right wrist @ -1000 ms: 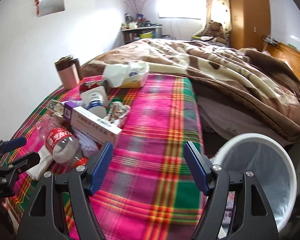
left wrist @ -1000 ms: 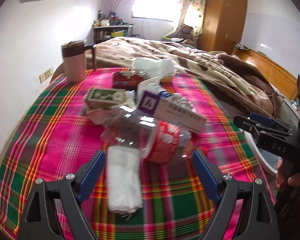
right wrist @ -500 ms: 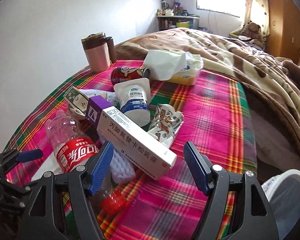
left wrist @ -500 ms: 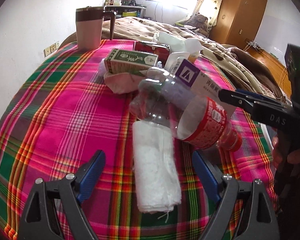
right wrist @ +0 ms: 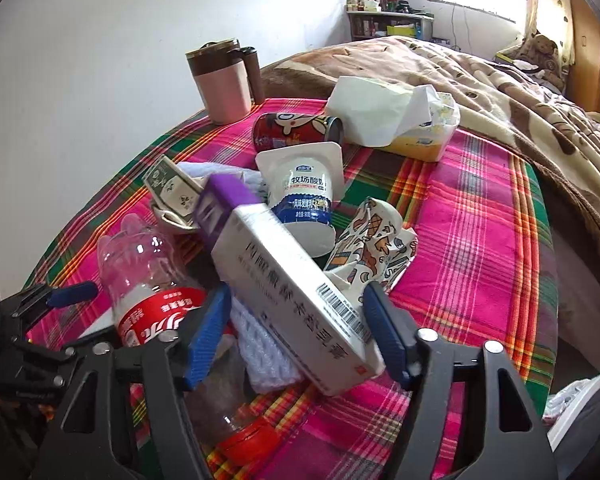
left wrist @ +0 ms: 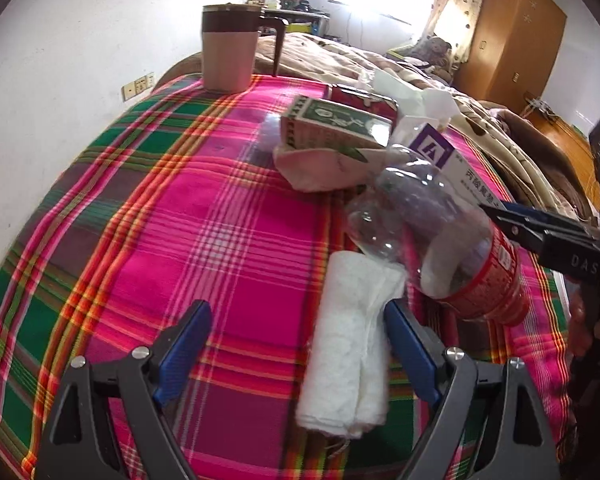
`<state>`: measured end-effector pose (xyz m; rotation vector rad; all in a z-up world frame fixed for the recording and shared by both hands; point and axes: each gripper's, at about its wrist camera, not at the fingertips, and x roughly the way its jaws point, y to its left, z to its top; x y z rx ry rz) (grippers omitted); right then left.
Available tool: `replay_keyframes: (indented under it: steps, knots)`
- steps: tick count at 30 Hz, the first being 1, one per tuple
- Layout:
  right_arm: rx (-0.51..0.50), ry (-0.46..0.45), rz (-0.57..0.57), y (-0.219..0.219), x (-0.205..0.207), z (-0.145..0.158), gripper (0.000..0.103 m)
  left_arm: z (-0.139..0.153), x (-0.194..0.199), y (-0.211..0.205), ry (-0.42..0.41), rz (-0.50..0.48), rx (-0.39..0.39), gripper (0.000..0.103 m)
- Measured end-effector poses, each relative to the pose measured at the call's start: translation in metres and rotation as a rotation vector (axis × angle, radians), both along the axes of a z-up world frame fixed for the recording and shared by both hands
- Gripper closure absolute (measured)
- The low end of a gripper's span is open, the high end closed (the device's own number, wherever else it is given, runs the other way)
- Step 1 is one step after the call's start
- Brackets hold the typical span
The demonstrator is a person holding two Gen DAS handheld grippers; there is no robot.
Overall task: Collect trash
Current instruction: 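Grasp the white medicine box with the right gripper while the left gripper grasps the white towel roll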
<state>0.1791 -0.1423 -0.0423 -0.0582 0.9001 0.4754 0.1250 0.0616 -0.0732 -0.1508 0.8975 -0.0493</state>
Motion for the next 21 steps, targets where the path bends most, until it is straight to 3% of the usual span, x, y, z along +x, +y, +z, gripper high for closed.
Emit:
replay_keyframes:
  steps: [3, 16, 21]
  knots:
    - [-0.016, 0.015, 0.003, -0.002, -0.001, -0.002, 0.046, 0.001, 0.0, 0.002, -0.007, 0.017, 0.004, 0.014]
    - [-0.055, -0.001, -0.022, 0.006, 0.008, -0.007, 0.047, -0.003, 0.012, -0.004, 0.018, -0.019, -0.013, 0.014]
    - [-0.031, 0.009, -0.039, 0.002, 0.003, -0.007, 0.063, -0.002, 0.011, -0.005, 0.031, -0.029, -0.042, 0.015]
